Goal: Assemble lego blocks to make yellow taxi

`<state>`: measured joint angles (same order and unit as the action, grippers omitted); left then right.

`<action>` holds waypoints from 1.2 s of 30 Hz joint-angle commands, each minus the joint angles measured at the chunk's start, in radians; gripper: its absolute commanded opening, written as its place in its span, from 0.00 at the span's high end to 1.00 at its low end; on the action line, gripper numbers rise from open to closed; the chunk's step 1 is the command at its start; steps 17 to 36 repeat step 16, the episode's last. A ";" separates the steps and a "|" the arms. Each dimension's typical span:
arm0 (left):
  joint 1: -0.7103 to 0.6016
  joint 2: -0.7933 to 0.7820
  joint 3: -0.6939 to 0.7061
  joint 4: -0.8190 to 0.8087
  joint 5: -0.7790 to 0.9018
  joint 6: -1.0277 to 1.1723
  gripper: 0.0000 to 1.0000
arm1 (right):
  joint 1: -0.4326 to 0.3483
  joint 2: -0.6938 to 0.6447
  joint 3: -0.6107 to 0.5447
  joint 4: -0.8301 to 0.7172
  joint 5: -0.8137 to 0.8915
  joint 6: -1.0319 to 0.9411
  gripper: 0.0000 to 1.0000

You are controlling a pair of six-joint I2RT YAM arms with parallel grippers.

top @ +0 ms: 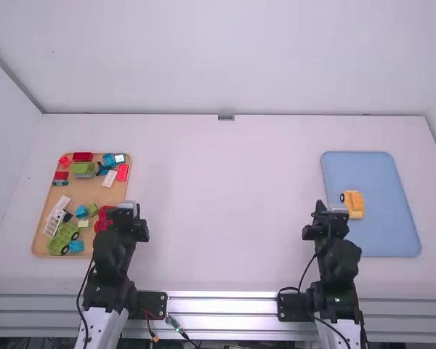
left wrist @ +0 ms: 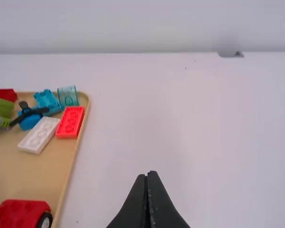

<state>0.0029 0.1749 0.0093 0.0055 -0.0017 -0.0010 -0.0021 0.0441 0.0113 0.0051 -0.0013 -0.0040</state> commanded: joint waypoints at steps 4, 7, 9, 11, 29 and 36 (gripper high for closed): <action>-0.003 -0.067 -0.009 -0.006 0.002 0.001 1.00 | 0.002 -0.044 -0.011 -0.005 0.001 0.004 1.00; -0.003 -0.097 -0.009 -0.006 0.002 0.001 1.00 | 0.002 -0.044 -0.011 -0.005 0.001 0.004 1.00; -0.003 -0.123 -0.009 -0.006 0.002 0.001 1.00 | 0.002 -0.044 -0.011 -0.005 0.001 0.004 1.00; -0.003 -0.140 -0.009 -0.006 0.002 0.001 1.00 | 0.002 -0.044 -0.011 -0.005 0.001 0.004 1.00; -0.003 -0.175 -0.009 -0.006 0.002 0.001 1.00 | 0.002 -0.044 -0.011 -0.005 0.001 0.004 1.00; -0.003 -0.175 -0.009 -0.006 0.002 0.001 1.00 | 0.002 -0.044 -0.011 -0.005 0.001 0.004 1.00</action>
